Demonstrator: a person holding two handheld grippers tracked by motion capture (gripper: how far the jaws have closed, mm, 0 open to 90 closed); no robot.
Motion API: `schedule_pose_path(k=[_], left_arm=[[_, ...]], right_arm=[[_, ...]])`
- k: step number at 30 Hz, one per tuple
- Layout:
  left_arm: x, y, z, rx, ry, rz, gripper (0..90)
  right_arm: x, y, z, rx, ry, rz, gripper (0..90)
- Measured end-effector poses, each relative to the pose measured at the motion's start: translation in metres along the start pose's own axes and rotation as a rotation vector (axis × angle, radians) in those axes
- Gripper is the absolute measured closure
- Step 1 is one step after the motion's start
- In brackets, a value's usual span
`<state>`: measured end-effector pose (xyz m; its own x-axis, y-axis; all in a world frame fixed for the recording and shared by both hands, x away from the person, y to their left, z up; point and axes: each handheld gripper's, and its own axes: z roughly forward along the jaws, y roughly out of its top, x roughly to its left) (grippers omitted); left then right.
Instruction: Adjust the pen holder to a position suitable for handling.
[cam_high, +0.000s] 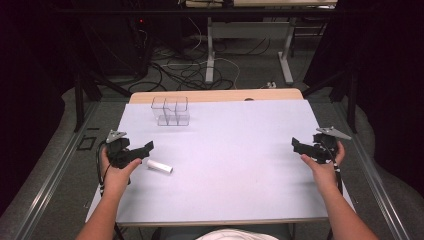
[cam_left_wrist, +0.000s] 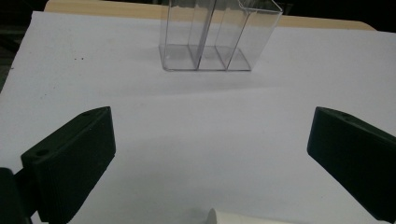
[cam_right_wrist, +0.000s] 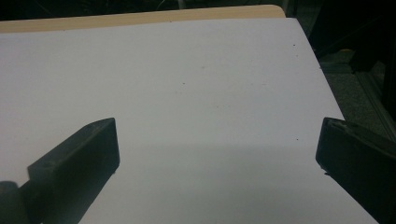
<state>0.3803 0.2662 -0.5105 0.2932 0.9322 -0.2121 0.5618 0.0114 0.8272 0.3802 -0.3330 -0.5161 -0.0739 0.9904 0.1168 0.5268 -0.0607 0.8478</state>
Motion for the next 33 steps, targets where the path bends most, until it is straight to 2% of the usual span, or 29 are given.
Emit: schedule_pose_path(k=[4,7,10,18,23,24,25,27,28,30,33], left_arm=[[-0.002,0.003,-0.003,-0.01,-0.017,-0.037,0.9],[-0.004,0.004,-0.005,-0.019,-0.02,-0.042,1.1],[-0.008,0.007,-0.006,-0.025,-0.025,-0.026,1.2],[-0.02,0.025,-0.005,-0.047,-0.006,0.015,2.0],[-0.023,0.041,-0.003,-0.056,0.001,-0.01,3.1],[-0.024,0.049,-0.002,-0.061,0.001,-0.024,3.6],[-0.024,0.049,-0.002,-0.061,0.001,-0.024,4.3],[-0.024,0.061,-0.001,-0.068,-0.016,-0.06,5.6],[-0.024,0.061,-0.001,-0.068,-0.016,-0.06,6.5],[-0.024,0.073,0.0,-0.076,-0.023,-0.086,8.5],[-0.024,0.08,0.002,-0.085,-0.024,-0.089,9.5]], right_arm=[[0.002,0.0,0.001,0.002,0.006,0.003,0.0],[0.003,0.0,0.001,-0.006,0.011,0.004,0.0],[0.007,0.001,0.0,-0.001,0.004,0.01,0.0],[0.009,0.001,-0.003,-0.003,-0.007,0.008,0.0],[0.01,-0.001,0.0,0.01,-0.004,0.025,0.0],[0.01,-0.001,0.001,0.005,-0.003,0.024,0.0],[0.01,-0.001,0.001,0.005,-0.003,0.024,0.0],[0.009,-0.002,0.002,0.0,0.0,0.015,0.0],[0.009,-0.002,0.002,0.002,-0.001,0.017,0.0],[0.009,-0.002,0.002,0.004,-0.001,0.029,0.0],[0.01,-0.003,0.002,0.009,0.002,0.033,0.0]])
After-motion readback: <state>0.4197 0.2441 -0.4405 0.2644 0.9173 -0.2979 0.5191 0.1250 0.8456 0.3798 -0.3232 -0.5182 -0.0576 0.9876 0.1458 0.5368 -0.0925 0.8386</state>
